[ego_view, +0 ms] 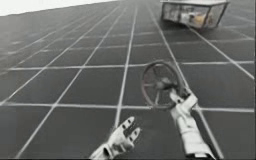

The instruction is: Pick up and drop off the object

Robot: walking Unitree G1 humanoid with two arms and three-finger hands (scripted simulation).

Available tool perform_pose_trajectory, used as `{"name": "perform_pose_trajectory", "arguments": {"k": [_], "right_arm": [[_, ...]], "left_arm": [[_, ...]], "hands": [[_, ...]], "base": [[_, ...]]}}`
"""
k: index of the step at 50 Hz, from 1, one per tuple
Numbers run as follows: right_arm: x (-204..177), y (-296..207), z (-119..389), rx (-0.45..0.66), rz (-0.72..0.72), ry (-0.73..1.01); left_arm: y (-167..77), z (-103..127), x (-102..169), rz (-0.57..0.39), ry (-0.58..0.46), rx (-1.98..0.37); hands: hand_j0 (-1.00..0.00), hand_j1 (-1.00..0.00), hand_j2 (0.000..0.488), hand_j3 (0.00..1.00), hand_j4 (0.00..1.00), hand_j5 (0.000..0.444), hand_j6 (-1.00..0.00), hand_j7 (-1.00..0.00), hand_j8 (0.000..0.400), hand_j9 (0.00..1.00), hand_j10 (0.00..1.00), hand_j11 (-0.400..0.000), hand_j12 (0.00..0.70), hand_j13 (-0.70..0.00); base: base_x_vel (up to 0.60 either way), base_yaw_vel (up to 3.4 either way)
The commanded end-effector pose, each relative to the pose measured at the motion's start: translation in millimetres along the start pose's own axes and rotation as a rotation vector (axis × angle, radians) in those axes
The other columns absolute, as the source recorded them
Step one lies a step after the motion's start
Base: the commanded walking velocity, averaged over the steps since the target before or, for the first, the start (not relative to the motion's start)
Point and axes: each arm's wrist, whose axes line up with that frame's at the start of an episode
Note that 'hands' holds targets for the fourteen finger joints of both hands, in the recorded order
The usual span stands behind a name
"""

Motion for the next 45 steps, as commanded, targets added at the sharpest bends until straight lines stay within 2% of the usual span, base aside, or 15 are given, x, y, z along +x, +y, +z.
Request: {"name": "perform_pose_trajectory", "arguments": {"k": [1,21,45], "right_arm": [[0.6,-5.2,13.4,0.039,-0.004,-0.037],[0.6,-5.2,13.4,0.039,-0.004,-0.037],[0.6,-5.2,13.4,0.039,-0.004,-0.037]], "left_arm": [[-7.0,2.1,2.7,-0.020,0.001,0.021],[-7.0,2.1,2.7,-0.020,0.001,0.021],[-7.0,2.1,2.7,-0.020,0.001,0.021]], "hands": [[0.00,0.00,0.000,1.00,1.00,0.000,0.00,0.00,0.000,1.00,1.00,-0.400,0.000,-0.700],[0.00,0.00,0.000,1.00,1.00,0.000,0.00,0.00,0.000,1.00,1.00,-0.400,0.000,-0.700],[0.00,0.00,0.000,1.00,1.00,0.000,0.00,0.00,0.000,1.00,1.00,-0.400,0.000,-0.700]], "base": [[0.32,0.94],[0.44,0.37],[0.39,-0.30]]}}
